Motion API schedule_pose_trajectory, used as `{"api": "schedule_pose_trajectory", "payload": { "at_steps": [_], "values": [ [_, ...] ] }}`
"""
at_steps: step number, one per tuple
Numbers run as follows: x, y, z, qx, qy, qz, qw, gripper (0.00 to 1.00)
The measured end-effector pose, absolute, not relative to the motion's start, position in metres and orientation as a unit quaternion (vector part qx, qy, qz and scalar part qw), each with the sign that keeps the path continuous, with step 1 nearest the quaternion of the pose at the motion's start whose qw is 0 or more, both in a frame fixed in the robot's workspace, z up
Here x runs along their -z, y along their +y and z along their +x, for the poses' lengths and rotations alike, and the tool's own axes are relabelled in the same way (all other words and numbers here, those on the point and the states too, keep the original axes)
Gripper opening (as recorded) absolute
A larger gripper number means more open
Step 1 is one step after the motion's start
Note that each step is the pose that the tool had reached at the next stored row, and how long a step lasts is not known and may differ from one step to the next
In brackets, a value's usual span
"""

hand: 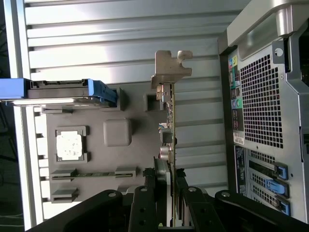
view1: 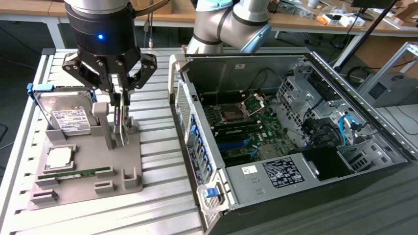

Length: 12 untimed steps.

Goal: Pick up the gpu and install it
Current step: 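Pick up the gpu and move the gpu toward the slot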

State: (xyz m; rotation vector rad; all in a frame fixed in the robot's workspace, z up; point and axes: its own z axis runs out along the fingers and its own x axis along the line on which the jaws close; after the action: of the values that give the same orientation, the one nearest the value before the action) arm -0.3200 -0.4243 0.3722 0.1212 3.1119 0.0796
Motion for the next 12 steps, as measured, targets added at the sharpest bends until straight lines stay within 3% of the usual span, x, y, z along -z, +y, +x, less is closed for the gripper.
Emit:
{"api": "schedule_pose_trajectory", "payload": {
  "at_steps": [12],
  "values": [
    [-0.3755,-0.4243,-0.32,-0.026,0.999,0.039,0.013,0.27]
  ]
}}
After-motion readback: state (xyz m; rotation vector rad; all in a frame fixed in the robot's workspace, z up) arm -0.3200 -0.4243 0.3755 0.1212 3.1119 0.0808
